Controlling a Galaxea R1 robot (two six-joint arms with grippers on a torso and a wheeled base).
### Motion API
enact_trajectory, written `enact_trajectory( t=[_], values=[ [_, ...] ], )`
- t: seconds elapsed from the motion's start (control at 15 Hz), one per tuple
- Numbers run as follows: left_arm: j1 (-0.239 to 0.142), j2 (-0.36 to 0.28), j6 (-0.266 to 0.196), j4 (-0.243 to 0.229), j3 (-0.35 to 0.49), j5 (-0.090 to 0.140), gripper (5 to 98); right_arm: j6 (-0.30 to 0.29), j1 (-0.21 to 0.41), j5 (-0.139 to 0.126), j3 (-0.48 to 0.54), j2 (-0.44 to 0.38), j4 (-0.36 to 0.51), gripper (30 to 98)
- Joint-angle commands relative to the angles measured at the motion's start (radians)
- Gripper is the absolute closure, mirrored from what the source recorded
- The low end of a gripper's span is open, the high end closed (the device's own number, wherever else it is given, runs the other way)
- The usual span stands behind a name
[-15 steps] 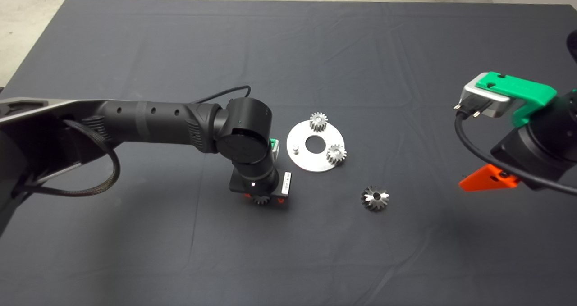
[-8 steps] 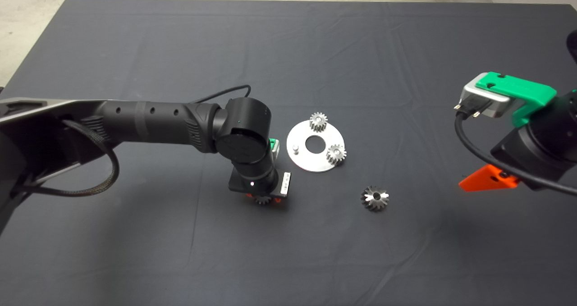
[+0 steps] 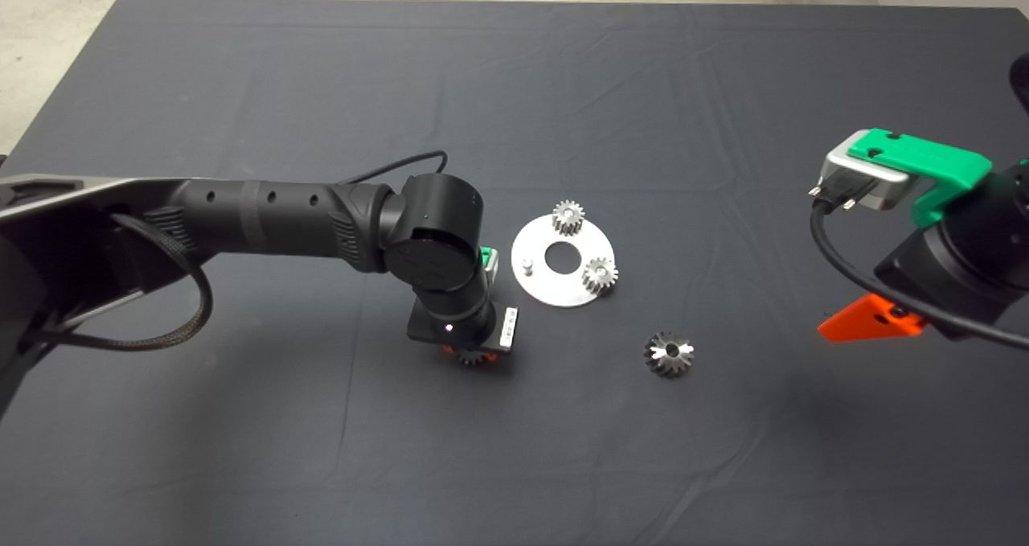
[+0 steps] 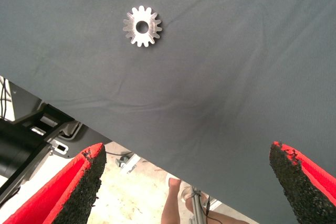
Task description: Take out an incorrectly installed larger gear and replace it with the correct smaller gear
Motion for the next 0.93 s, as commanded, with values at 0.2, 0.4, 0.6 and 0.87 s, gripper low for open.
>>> enact_trajectory(
  t=[0.2,0.4,0.6,0.87],
  values=[
    [-0.014,0.006,0.035,0.001,-0.026,0.045,64.1,0.007,0.026,-0.12,0.004,-0.002,0.04,46.1],
    [-0.014,0.001,0.049,-0.001,-0.032,0.043,65.6,0.007,0.027,-0.12,0.005,-0.004,0.04,46.1],
    [-0.026,0.006,0.059,-0.011,-0.041,0.043,65.9,0.007,0.026,-0.12,0.005,-0.004,0.04,46.1],
    [-0.101,0.008,0.061,-0.044,-0.055,0.043,66.1,0.007,0.026,-0.118,0.005,-0.004,0.04,46.1]
  ],
)
